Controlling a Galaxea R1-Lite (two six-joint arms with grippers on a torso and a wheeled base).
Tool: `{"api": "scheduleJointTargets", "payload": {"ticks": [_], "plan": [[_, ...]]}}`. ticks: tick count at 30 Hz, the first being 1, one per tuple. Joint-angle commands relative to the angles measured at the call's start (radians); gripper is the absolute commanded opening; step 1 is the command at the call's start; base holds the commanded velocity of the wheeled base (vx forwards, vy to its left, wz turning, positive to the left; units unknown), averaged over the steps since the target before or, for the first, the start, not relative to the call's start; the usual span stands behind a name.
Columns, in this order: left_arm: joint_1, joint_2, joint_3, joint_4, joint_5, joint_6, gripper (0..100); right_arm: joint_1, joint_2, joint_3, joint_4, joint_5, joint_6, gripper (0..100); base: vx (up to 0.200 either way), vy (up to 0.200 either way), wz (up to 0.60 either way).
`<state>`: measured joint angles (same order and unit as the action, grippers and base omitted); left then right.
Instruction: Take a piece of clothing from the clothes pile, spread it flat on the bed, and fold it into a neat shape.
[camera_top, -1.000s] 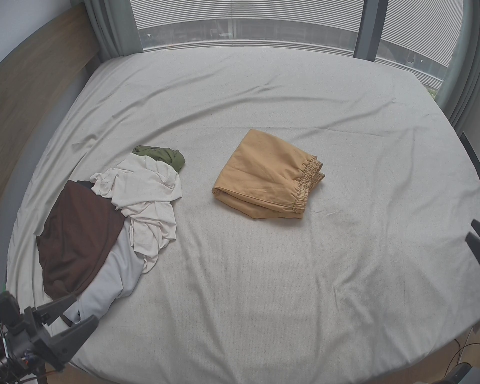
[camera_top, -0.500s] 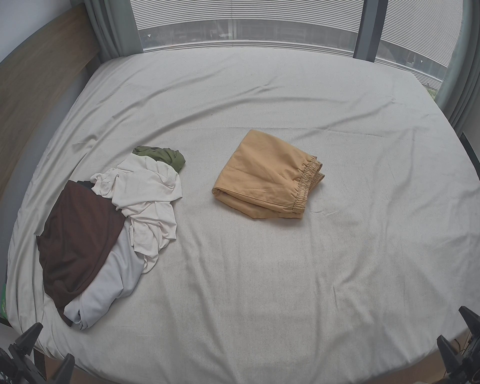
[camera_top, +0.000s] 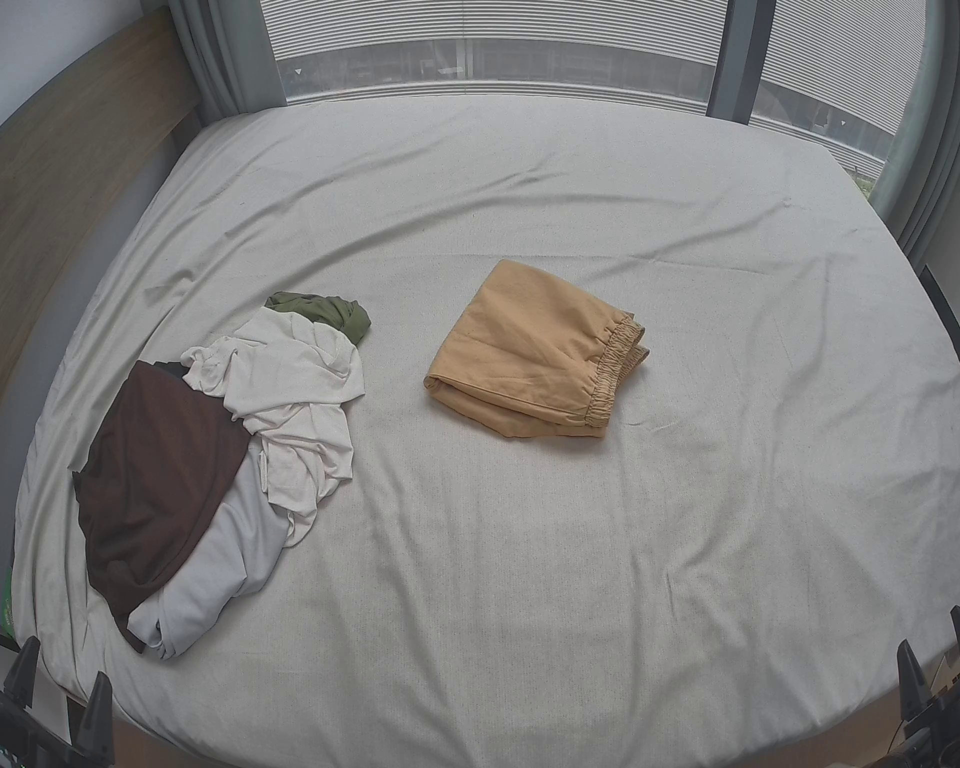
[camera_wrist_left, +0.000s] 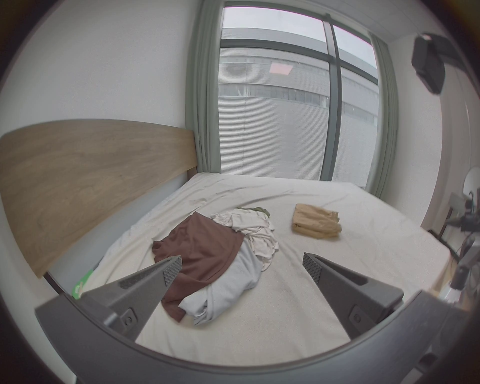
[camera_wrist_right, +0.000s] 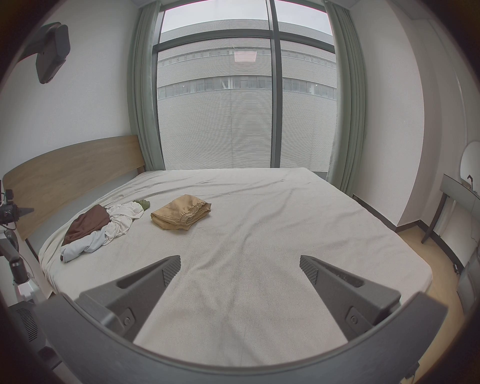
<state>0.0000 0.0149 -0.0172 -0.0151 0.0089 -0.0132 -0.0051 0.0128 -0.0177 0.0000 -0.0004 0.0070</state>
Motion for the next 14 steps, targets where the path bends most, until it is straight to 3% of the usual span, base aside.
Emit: {"api": "scheduleJointTargets", "payload": {"ticks": [1,2,14], "plan": [[0.002,-0.015,0.017,0.011,-0.014,0.015,100,0.001,0.003,0.016,0.000,0.005,-0.004,100,0.000,0.000,0.00],[0.002,-0.015,0.017,0.011,-0.017,0.018,100,-0.001,0.003,0.016,0.000,0.031,-0.013,100,0.000,0.000,0.00],[0.002,-0.015,0.017,0.011,-0.014,0.010,100,-0.003,0.004,0.018,0.002,0.037,-0.021,100,0.000,0.000,0.00]]}}
